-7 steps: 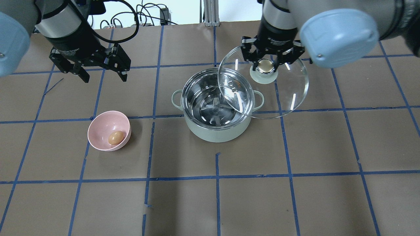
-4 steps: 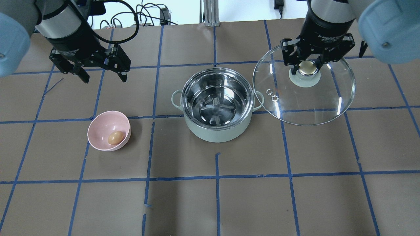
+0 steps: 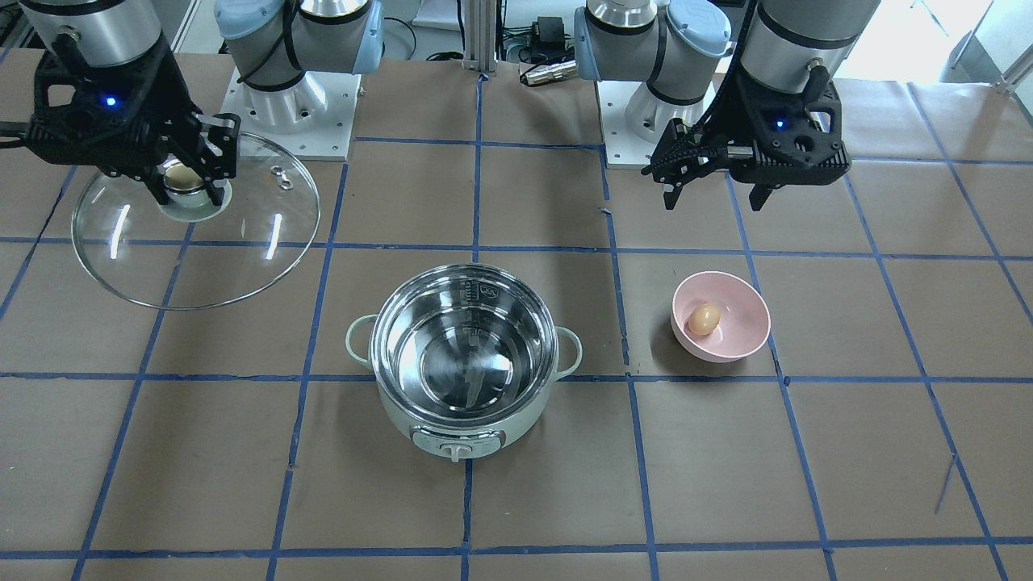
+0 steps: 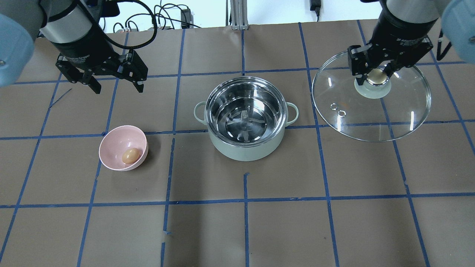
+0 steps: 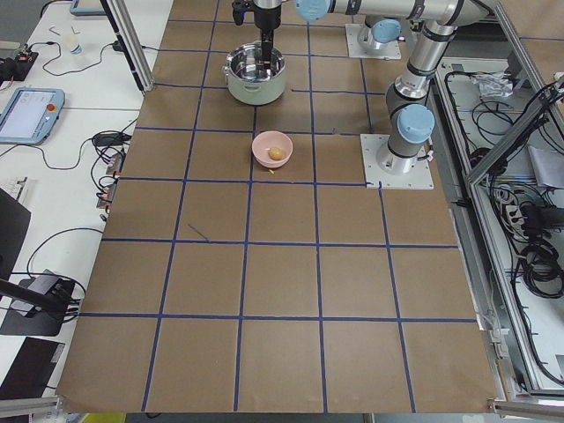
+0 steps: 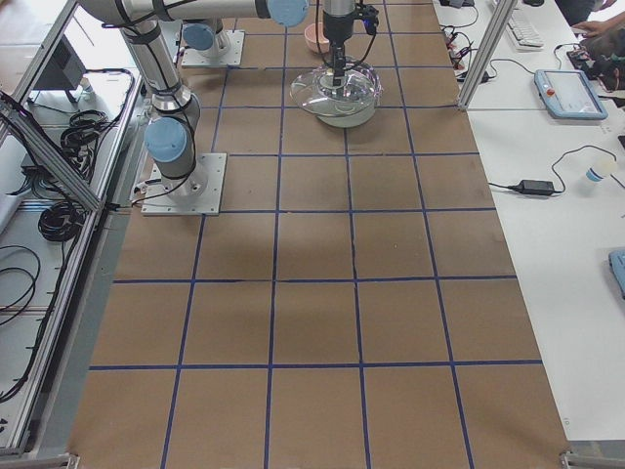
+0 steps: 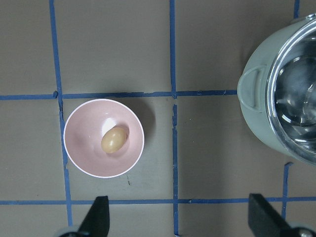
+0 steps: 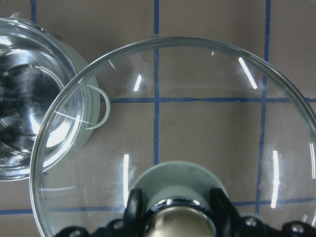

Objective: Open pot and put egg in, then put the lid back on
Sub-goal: 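Move the held lid farther from the pot with the right gripper, then move the left gripper over the pink bowl holding the egg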

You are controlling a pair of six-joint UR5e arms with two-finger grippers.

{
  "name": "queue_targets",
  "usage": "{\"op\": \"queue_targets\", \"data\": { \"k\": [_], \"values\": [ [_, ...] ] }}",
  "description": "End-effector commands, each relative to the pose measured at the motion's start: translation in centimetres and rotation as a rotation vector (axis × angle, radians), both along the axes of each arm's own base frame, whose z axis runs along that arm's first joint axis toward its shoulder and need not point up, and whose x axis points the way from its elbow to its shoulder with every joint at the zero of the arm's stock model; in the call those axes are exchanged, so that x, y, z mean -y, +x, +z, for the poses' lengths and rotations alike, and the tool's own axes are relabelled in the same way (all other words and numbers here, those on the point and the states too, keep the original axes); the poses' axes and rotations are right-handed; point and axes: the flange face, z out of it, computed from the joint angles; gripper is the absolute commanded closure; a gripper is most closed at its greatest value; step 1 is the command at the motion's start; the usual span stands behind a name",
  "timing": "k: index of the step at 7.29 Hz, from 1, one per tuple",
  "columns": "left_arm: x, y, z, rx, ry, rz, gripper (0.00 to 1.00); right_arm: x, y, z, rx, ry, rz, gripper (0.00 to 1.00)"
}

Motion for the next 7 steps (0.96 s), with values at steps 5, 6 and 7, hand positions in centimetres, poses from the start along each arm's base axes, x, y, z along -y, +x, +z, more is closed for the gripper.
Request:
{"op": "queue_targets", "data": {
  "k": [5,6,7],
  "values": [
    [0.7,1.1,-3.1,0.002,0.045,-0.048,0.02,-1.6,-1.0,0.5,0.065,0.012,0.027,0.69],
    [1.3,2.6,-5.8,0.006,0.040,-0.063,0.03,-1.9,-0.7,-0.5,0.088,0.013,0.025,0.69],
    [0.9,5.8,-10.2,-0.003,0.065,-0.052,0.04,-1.9,-0.9,-0.7,0.086,0.016,0.024,0.69]
  ]
}}
